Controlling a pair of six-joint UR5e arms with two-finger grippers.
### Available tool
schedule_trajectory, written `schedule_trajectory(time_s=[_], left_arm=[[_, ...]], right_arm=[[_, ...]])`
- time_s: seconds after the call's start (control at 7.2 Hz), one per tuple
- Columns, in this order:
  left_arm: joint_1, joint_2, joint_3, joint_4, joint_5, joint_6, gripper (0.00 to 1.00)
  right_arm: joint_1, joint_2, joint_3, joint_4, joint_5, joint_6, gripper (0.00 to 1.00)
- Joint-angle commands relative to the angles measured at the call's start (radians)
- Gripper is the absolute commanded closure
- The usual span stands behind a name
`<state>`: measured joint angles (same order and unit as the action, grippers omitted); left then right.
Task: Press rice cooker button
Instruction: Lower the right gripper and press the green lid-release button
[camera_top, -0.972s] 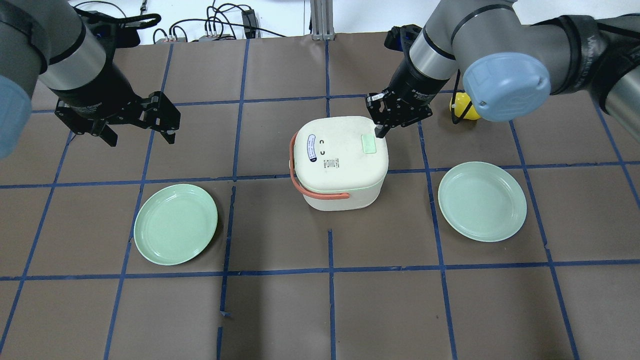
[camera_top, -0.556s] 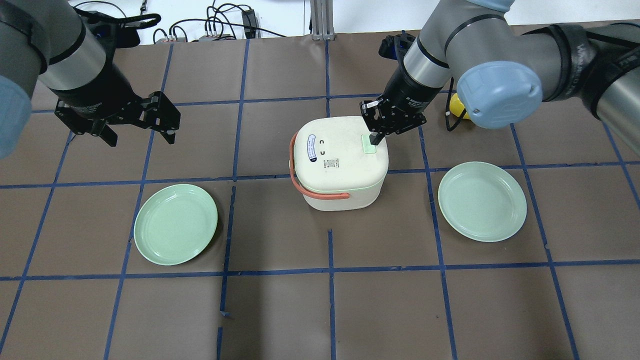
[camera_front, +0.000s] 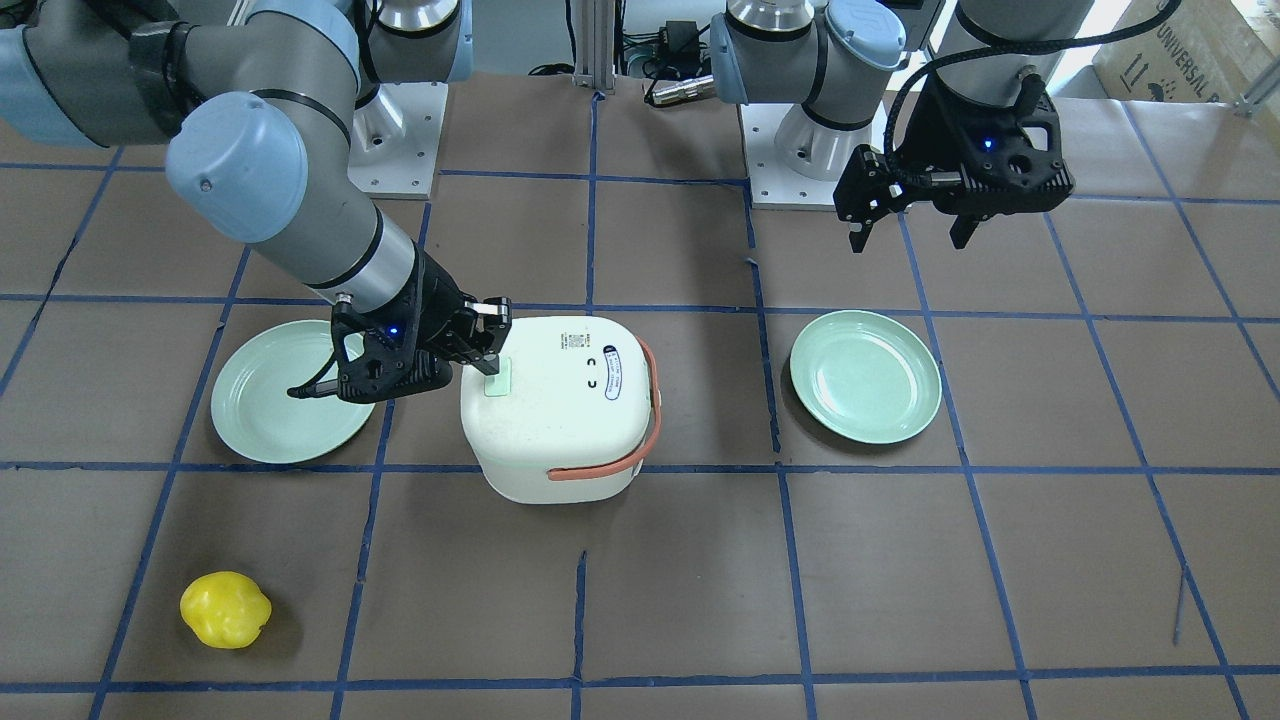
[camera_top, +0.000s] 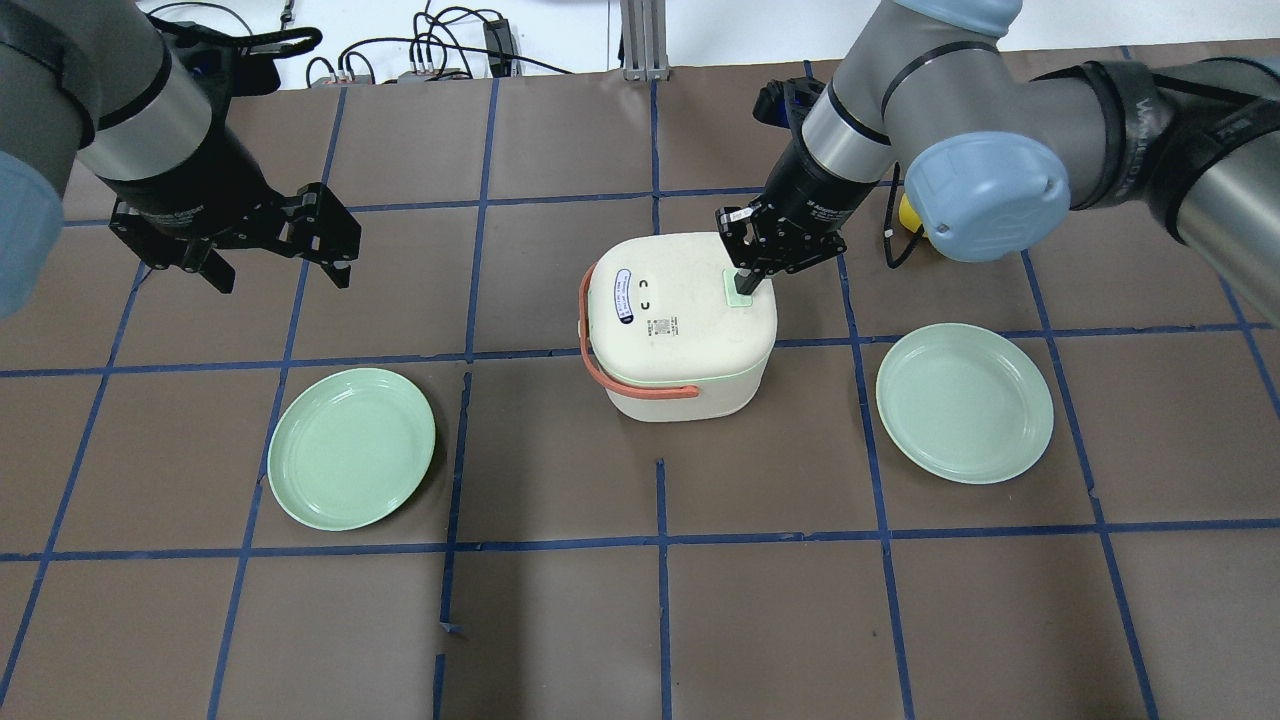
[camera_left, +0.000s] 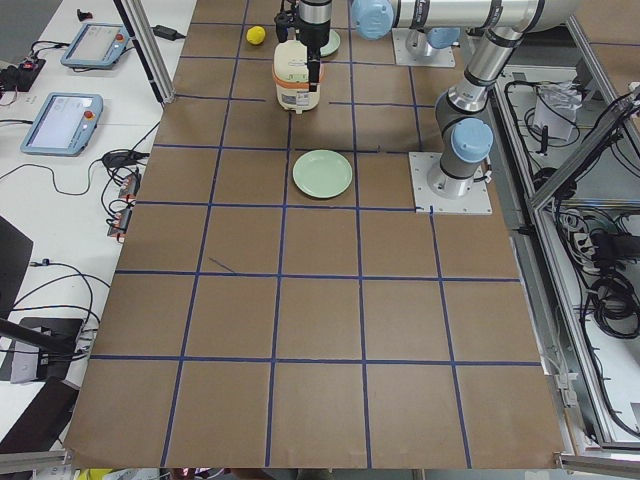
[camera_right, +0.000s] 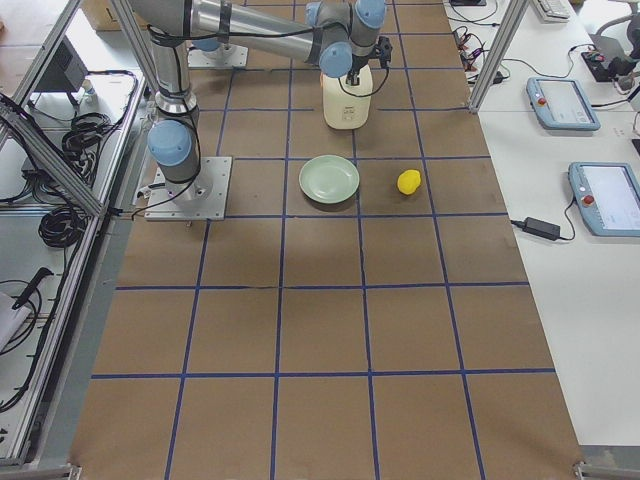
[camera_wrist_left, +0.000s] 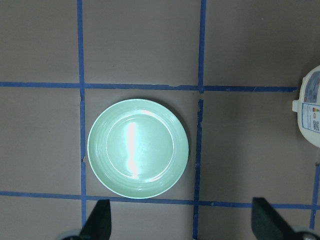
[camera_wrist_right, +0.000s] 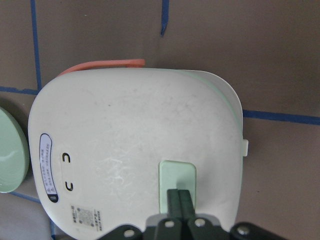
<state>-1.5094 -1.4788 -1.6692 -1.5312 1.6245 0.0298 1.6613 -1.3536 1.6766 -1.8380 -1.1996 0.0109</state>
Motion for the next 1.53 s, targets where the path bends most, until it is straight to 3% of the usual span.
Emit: schedule_trajectory(time_s=[0.0, 0.83, 0.97, 1.39], left_arm=[[0.0, 0.0, 0.0, -0.001, 0.0, -0.001, 0.0], [0.0, 0.0, 0.0, 0.0, 0.0, -0.001, 0.0], [0.0, 0.0, 0.0, -0.001, 0.0, 0.001, 0.0], [0.0, 0.0, 0.0, 0.0, 0.0, -0.001, 0.0]], right_arm=[[0.0, 0.008, 0.0, -0.009, 0.0, 0.001, 0.94], [0.002, 0.016, 0.0, -0.023, 0.006, 0.0, 0.94], [0.0, 0.011, -0.003, -0.017, 0.005, 0.001, 0.89], [0.002, -0.051, -0.017, -0.006, -0.021, -0.014, 0.1]])
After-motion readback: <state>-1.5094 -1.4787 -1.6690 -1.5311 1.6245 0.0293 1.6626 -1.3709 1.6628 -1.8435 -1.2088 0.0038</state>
